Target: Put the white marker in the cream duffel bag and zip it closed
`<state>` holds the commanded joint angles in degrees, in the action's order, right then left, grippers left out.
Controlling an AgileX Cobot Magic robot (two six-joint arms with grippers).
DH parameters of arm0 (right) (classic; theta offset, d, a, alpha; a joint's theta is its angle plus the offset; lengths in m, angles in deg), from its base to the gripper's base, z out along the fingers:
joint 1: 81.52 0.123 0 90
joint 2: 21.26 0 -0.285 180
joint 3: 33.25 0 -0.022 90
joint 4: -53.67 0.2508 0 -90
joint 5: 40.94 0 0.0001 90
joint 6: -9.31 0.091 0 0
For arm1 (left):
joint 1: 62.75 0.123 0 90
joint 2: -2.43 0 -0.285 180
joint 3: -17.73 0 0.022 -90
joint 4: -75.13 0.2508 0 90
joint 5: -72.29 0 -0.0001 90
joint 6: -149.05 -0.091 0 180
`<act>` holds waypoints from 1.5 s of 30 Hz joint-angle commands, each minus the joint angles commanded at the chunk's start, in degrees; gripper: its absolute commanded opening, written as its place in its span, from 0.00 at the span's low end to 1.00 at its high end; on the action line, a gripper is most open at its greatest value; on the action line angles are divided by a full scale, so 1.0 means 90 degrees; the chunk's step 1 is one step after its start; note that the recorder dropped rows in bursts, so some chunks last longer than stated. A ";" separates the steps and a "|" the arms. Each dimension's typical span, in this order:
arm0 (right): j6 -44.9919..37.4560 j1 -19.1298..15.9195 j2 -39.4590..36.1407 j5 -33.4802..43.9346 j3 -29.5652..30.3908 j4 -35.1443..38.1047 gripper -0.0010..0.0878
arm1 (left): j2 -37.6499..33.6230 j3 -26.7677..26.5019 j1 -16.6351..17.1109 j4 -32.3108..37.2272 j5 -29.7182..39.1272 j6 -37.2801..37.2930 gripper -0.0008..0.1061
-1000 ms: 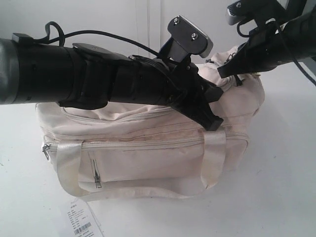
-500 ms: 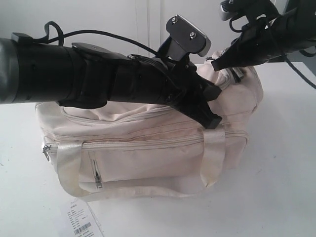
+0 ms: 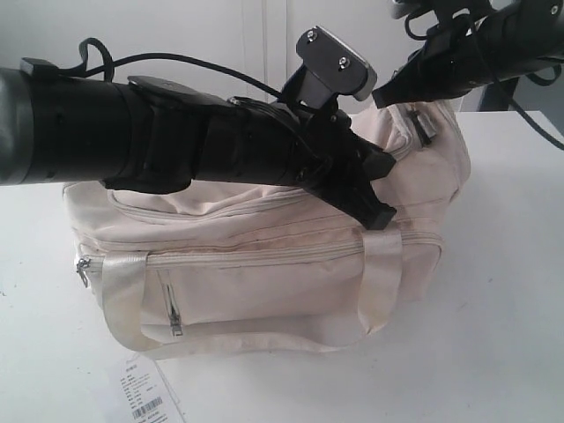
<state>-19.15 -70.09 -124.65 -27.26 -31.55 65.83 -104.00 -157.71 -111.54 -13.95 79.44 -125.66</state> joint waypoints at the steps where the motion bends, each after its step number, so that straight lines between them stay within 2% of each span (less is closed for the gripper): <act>1: 0.0000 0.0000 0.0000 -0.0021 0.0000 -0.0015 0.01 | 0.0000 0.0000 0.0000 0.0000 0.0000 0.0000 0.01; 11: -0.0053 -0.0012 0.0000 -0.0523 0.0000 -0.0026 0.01 | 0.0000 0.0000 0.0000 0.0000 0.0043 0.0000 0.01; 19: -0.0154 -0.0012 0.0000 -0.0491 0.0000 -0.0026 0.01 | 0.0000 0.0000 0.0000 0.0000 0.0166 0.0000 0.01; 21: -0.0154 -0.0012 0.0000 -0.0503 0.0000 -0.0014 0.05 | 0.0000 0.0000 0.0000 -0.0019 0.0166 0.0000 0.01; 23: -0.0154 -0.0012 0.0000 -0.0479 0.0000 -0.0014 0.15 | 0.0000 0.0000 0.0000 -0.0049 0.0166 0.0000 0.01; 27: -0.0154 -0.0012 0.0000 -0.0262 0.0000 -0.0014 0.42 | 0.0000 0.0000 0.0000 -0.0060 0.0137 0.0032 0.10; 30: -0.0154 -0.0012 0.0000 0.0065 0.0000 -0.0014 0.54 | 0.0000 0.0000 0.0000 -0.0074 0.0051 0.0046 0.20; 35: -0.0154 -0.0012 0.0083 0.0851 0.0000 -0.0187 0.56 | 0.0000 0.0000 0.0000 -0.0074 -0.0039 0.0076 0.37; 38: -0.0154 -0.0012 0.0233 0.1195 0.0000 -0.0187 0.56 | 0.0000 0.0000 0.0000 -0.0074 -0.0142 0.0284 0.44; 42: -0.0142 -0.0012 0.0566 0.1367 0.0000 -0.0187 0.56 | 0.0000 0.0000 0.0013 -0.0074 -0.0174 0.0430 0.51; 45: -0.0142 -0.0012 0.0765 0.1464 0.0000 -0.0187 0.56 | 0.0012 0.0000 0.0013 -0.0074 -0.0270 0.0608 0.60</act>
<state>-20.43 -70.20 -117.76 -14.08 -31.55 64.15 -103.90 -157.71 -111.42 -14.61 77.02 -120.19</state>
